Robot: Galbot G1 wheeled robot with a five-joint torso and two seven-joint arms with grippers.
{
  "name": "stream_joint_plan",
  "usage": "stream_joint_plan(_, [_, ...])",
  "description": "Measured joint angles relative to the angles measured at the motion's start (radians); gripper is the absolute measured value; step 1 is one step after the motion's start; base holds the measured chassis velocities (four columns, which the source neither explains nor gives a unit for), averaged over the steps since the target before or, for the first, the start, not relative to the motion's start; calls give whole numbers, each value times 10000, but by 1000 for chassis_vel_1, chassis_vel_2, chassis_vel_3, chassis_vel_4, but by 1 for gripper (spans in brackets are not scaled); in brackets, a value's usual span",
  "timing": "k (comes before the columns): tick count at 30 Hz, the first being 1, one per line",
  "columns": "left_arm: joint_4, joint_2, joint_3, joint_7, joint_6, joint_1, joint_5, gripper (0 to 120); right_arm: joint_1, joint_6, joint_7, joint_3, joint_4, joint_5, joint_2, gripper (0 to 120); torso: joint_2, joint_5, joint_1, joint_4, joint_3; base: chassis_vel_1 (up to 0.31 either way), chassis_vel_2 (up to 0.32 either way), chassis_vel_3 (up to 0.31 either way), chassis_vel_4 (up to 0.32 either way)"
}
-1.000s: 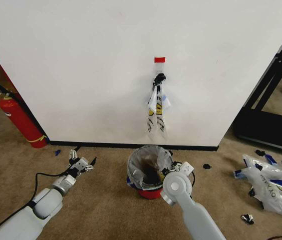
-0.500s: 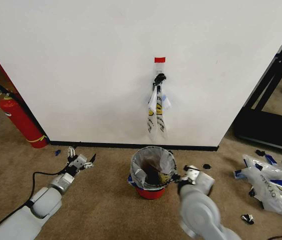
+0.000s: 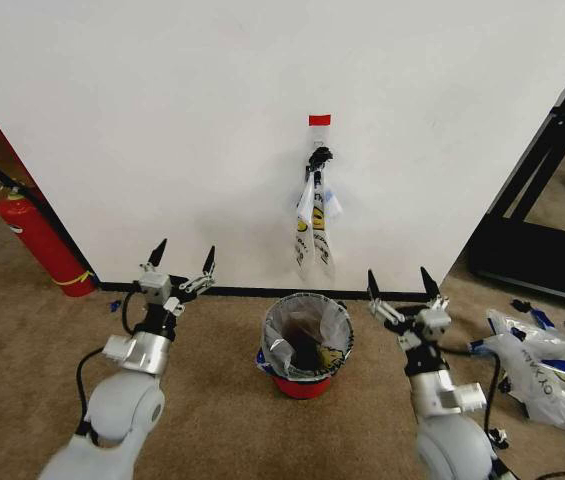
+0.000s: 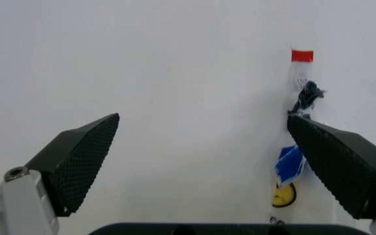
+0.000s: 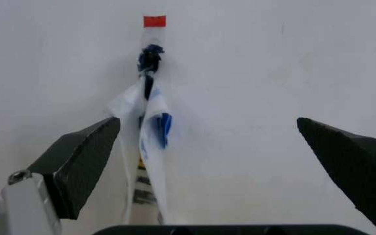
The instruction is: Pick up the garbage bag from the wall and place it over the trash bin.
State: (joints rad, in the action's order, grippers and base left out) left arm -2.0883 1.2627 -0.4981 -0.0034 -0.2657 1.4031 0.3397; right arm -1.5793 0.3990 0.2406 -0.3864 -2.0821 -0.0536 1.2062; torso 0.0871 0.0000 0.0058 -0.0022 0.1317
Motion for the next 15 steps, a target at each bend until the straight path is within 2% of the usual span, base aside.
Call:
stream_joint_plan(6, [-279, 229, -259, 17, 0, 369, -205, 100, -693, -374, 215, -309, -581, 416, 712, 100, 0, 2, 0, -1, 0, 0, 0, 0, 0])
stream_joint_plan(15, [-285, 199, -259, 9, 49, 368, -285, 100, -700, -440, 312, -319, -616, 361, 768, 100, 0, 1, 0, -1, 1, 0, 0, 0, 0])
